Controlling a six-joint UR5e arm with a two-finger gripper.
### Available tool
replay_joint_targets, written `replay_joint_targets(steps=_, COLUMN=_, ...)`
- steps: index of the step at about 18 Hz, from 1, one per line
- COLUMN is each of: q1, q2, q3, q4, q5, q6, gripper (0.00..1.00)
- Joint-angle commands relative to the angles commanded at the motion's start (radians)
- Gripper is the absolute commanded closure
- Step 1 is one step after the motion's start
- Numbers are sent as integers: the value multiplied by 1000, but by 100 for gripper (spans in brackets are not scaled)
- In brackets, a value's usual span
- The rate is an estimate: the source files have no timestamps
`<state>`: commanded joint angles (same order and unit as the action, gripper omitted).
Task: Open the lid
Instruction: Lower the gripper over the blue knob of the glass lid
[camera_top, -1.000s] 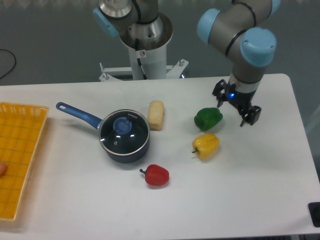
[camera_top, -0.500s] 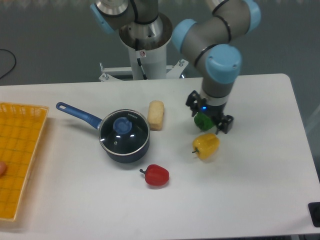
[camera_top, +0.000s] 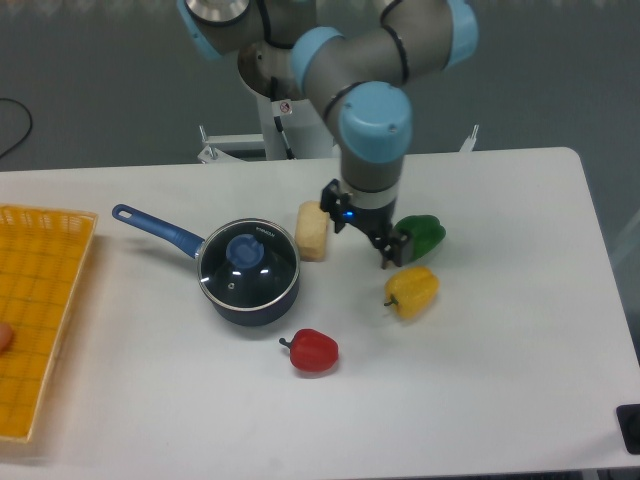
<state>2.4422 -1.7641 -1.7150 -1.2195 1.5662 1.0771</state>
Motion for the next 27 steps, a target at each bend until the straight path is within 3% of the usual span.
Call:
replay_joint_targets(steps=11, q1=-170, q2=9, q3=-54, q4=9, q5=0, q6=-219, gripper=0)
replay_joint_targets(steps=18, q1=-218, q2=15, q3=-74, q4=14, q5=0, q6=-266, gripper=0)
replay_joint_targets(steps=27, q1=-256, q2=-17, q3=-75, q4=29, q5=37, q6=-283, gripper=0)
